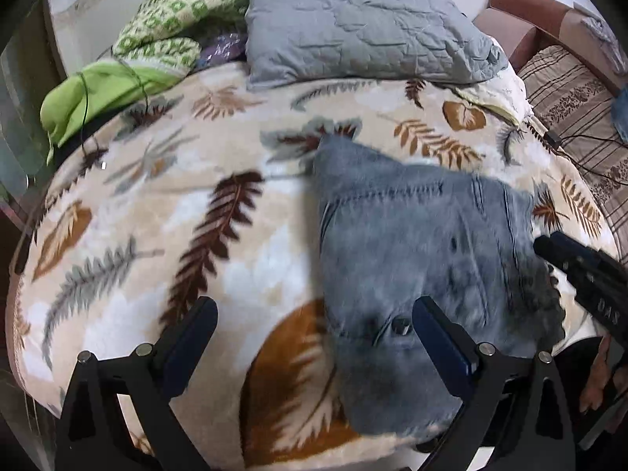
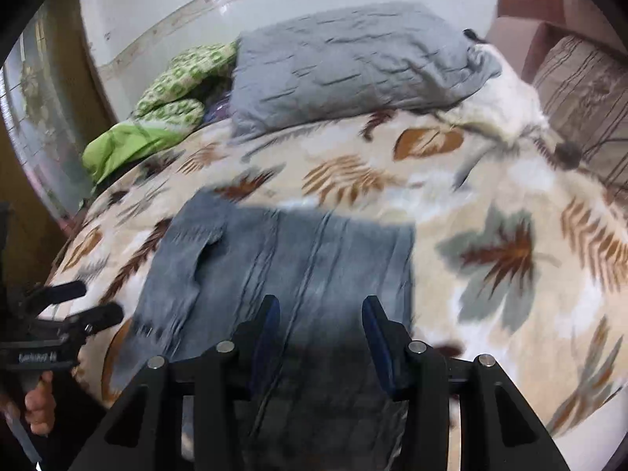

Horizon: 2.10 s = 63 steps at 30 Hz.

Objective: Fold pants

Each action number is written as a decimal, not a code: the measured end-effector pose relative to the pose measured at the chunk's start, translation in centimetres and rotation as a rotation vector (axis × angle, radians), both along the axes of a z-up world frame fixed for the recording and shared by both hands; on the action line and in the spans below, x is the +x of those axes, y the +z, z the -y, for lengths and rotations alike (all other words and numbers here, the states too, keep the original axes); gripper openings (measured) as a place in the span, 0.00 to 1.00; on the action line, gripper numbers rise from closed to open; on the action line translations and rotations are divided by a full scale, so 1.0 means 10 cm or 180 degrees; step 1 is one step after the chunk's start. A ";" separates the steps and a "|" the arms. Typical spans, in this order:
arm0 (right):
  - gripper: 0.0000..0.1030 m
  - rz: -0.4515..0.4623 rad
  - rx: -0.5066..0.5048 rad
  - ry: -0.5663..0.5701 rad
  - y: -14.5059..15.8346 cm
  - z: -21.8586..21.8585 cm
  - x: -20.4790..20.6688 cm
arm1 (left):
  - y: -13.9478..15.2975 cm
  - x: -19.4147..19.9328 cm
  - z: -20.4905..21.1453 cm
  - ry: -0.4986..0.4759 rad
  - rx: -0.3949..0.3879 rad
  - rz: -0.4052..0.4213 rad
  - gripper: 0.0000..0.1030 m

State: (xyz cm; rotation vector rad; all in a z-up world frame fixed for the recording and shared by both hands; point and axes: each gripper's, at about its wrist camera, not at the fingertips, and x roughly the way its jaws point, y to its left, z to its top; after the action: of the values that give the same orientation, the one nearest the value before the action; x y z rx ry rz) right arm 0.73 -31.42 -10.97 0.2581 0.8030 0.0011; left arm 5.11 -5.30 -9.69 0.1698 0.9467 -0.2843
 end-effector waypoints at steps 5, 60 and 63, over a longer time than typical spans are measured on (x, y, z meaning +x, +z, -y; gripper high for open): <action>0.47 -0.0168 -0.0119 -0.0043 -0.05 0.07 0.37 | -0.22 0.13 0.32 -0.0159 0.0155 -0.0200 0.97; 0.65 -0.0387 0.0024 0.0083 -0.44 0.01 0.65 | -0.40 0.00 0.21 0.0036 0.0052 -0.0407 1.00; 0.65 -0.0343 0.0005 0.0072 -0.40 0.00 0.63 | -0.28 -0.02 0.12 0.0181 0.0080 -0.0239 1.00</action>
State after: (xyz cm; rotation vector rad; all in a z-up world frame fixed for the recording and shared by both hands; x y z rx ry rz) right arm 7.05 -31.45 -14.93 0.2520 0.9129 0.0091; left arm 4.90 -6.46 -12.52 0.1560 1.0282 -0.2276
